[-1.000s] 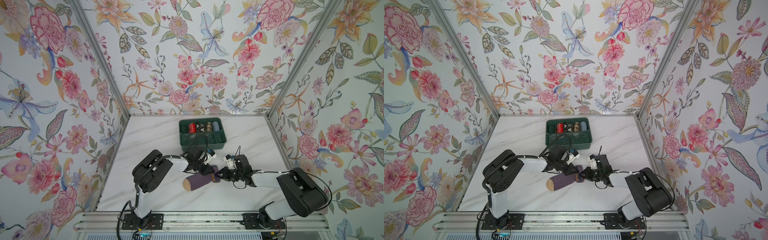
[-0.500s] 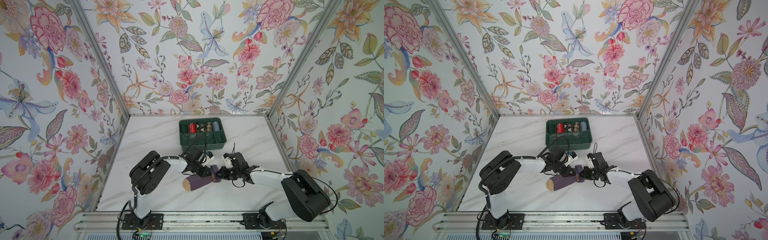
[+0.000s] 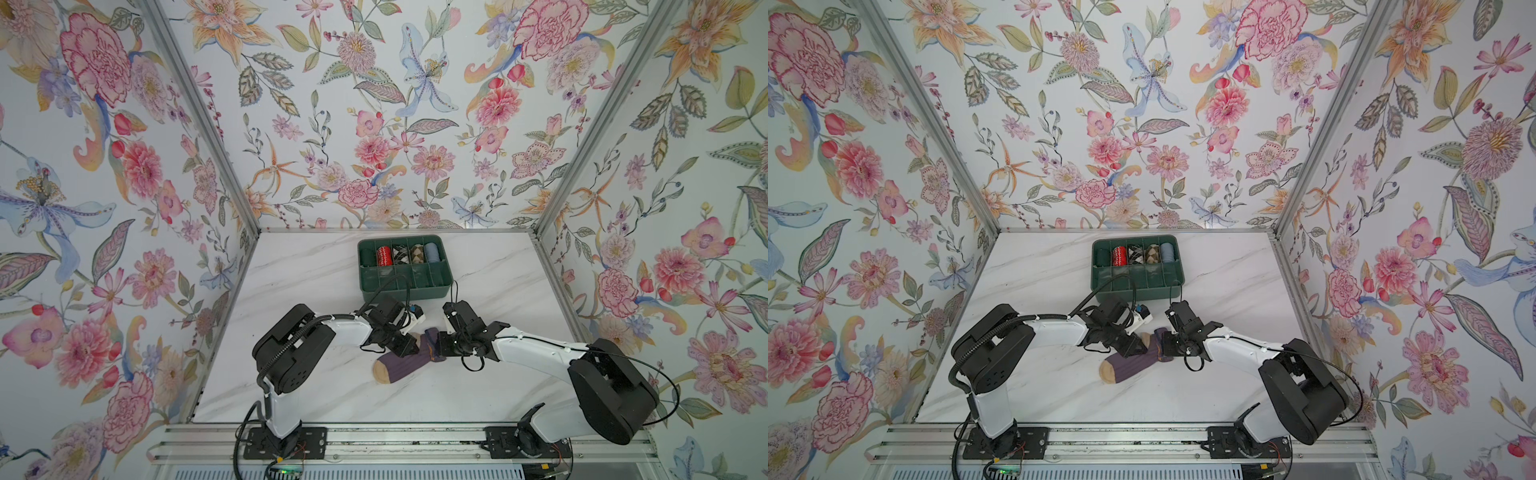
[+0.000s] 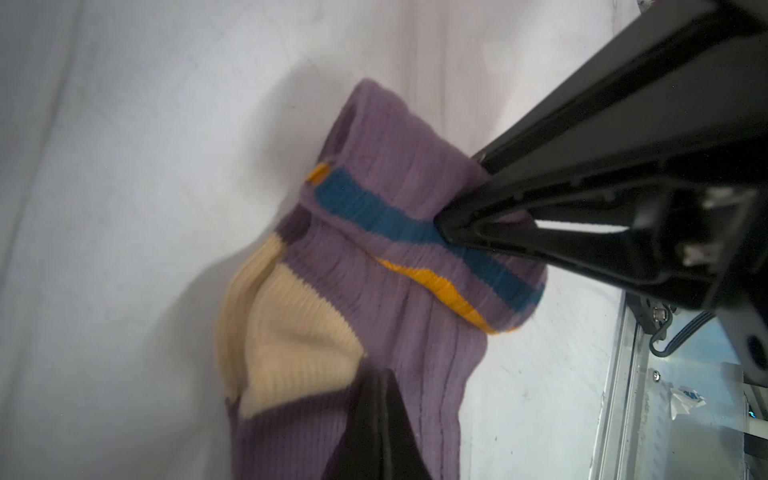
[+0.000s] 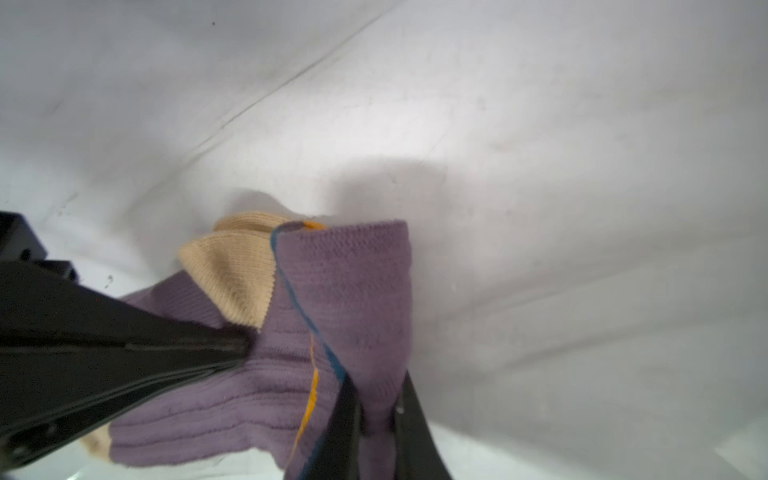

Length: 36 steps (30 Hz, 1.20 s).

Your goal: Roll the socks

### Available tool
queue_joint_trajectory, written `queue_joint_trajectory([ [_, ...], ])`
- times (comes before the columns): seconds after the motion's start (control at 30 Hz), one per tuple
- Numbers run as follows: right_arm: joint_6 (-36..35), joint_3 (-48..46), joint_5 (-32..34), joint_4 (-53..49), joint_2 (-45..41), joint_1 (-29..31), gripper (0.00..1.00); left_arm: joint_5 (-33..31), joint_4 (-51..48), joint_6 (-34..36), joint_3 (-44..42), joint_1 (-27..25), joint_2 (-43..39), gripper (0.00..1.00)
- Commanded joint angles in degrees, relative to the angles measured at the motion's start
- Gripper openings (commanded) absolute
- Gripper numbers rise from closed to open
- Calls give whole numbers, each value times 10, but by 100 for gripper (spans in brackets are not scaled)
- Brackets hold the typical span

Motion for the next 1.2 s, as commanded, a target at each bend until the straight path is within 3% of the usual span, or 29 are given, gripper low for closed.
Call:
queue_joint_trajectory([
  [0.0,-15,18,125,-94,16,22,0,-7,-25,0,-16,8,-6,0],
  [0.6,-11,128,329,-244,106,118,0,28,22,-21,-61,41,-26,0],
  [1.17,1,233,454,-364,196,196,0,37,36,-23,-72,62,-28,0],
])
